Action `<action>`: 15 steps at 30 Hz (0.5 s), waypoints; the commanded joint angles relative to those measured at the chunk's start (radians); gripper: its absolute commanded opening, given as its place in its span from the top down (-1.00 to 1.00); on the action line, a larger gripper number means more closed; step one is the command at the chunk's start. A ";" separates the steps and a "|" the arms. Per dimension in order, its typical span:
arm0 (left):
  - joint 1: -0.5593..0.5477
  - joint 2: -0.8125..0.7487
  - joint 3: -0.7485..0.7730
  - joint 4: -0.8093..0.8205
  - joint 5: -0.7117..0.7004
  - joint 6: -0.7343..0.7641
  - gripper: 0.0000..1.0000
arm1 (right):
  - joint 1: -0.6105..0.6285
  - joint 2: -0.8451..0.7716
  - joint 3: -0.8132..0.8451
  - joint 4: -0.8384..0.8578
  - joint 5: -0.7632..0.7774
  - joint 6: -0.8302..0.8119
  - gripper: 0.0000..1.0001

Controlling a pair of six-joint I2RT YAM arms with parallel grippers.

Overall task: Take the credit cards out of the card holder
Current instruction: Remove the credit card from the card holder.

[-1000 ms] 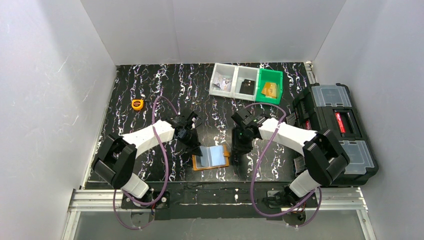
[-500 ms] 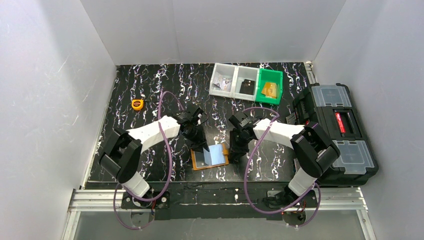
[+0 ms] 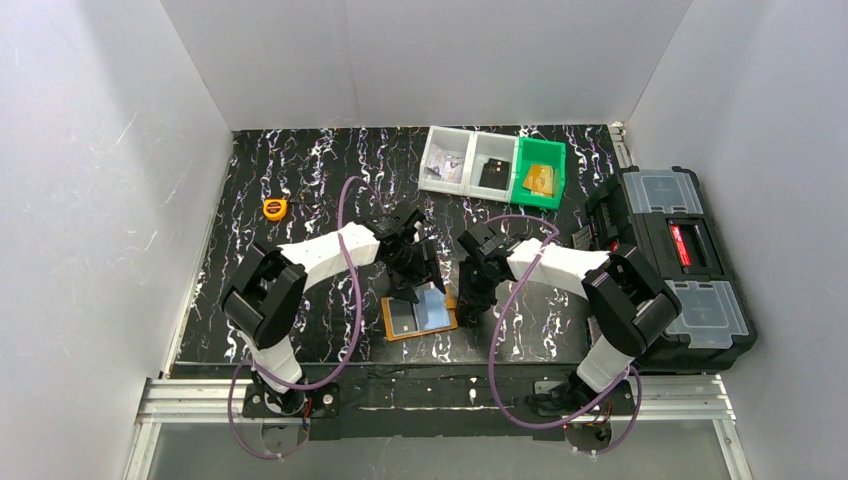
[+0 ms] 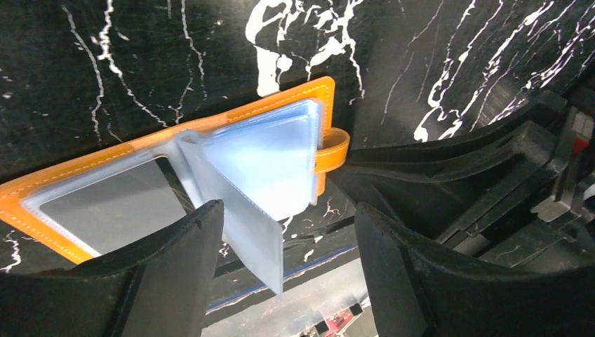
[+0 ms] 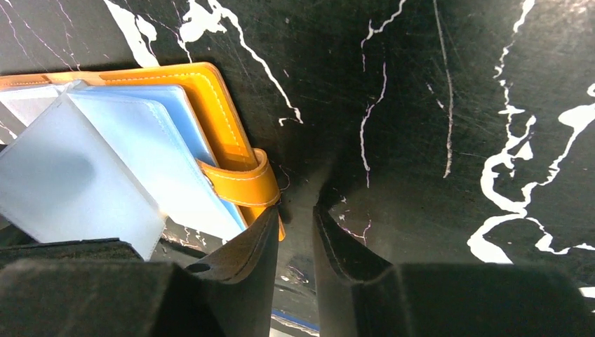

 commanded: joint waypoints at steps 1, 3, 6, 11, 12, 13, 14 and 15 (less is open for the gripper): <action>-0.008 0.009 0.040 0.002 0.038 -0.026 -0.36 | 0.005 -0.044 -0.032 0.019 0.005 0.019 0.37; -0.007 0.022 0.045 0.010 0.045 -0.036 -0.36 | 0.005 -0.054 -0.040 0.022 0.007 0.023 0.37; -0.008 0.052 0.056 0.019 0.055 -0.050 -0.36 | 0.005 -0.072 -0.050 0.020 0.013 0.027 0.38; -0.009 0.083 0.049 0.025 0.040 -0.056 -0.36 | 0.005 -0.104 -0.058 0.008 0.028 0.032 0.38; -0.011 0.088 0.046 0.026 0.034 -0.058 -0.37 | 0.005 -0.108 -0.056 0.002 0.033 0.033 0.38; -0.009 0.092 0.044 0.027 0.032 -0.058 -0.37 | 0.004 -0.114 -0.055 -0.006 0.037 0.031 0.38; -0.010 0.099 0.042 0.029 0.031 -0.058 -0.37 | 0.005 -0.122 -0.054 -0.011 0.043 0.031 0.38; -0.010 0.106 0.041 0.030 0.030 -0.056 -0.37 | 0.004 -0.129 -0.054 -0.019 0.050 0.031 0.38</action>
